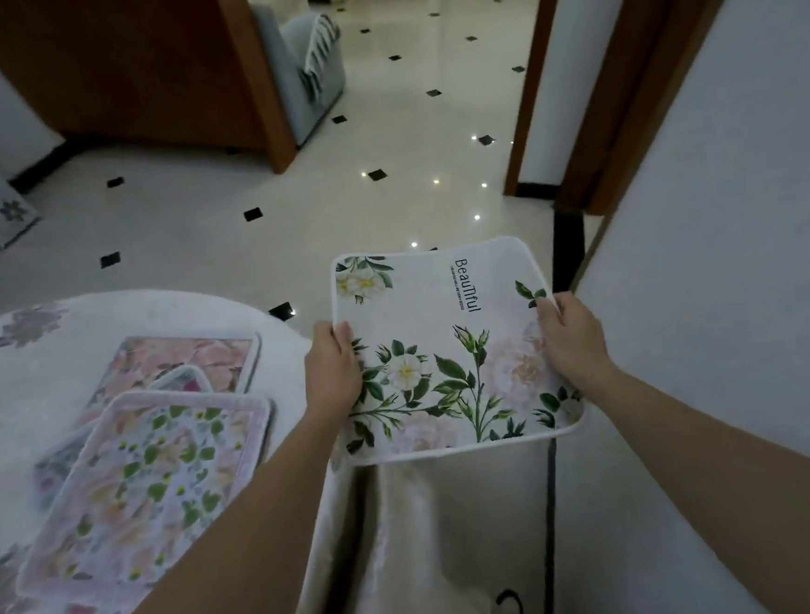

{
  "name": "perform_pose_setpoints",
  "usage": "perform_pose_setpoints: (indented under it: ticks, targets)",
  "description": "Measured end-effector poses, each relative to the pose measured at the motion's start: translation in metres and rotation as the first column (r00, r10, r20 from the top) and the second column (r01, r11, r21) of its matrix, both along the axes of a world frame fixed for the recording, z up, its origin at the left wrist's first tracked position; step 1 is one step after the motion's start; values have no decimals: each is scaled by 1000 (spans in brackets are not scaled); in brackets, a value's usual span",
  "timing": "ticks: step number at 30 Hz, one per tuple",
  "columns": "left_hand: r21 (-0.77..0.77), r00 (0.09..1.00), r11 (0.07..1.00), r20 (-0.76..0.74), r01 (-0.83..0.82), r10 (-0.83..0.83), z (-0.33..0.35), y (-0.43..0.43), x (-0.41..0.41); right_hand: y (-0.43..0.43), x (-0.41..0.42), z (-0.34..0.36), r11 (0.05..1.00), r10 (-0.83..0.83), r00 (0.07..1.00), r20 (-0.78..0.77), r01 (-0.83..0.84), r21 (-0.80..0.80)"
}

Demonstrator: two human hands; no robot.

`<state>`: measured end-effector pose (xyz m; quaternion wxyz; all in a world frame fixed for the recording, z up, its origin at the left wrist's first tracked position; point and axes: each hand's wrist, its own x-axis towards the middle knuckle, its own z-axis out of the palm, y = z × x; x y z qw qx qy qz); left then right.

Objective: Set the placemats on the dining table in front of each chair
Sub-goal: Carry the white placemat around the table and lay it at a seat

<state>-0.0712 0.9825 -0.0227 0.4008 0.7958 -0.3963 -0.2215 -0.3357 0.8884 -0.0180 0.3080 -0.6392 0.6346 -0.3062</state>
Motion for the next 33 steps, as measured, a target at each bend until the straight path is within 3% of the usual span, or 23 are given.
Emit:
perform_pose_setpoints:
  ticks: [16, 33]
  targets:
    - [-1, 975, 975, 17, 224, -224, 1, -150, -106, -75, -125, 0, 980, -199, 980, -29, 198, -17]
    - [-18, 973, 973, 16, 229, -229, -7, -290, -69, -216, -91, -22, 980, -199, 979, -51, 198, -8]
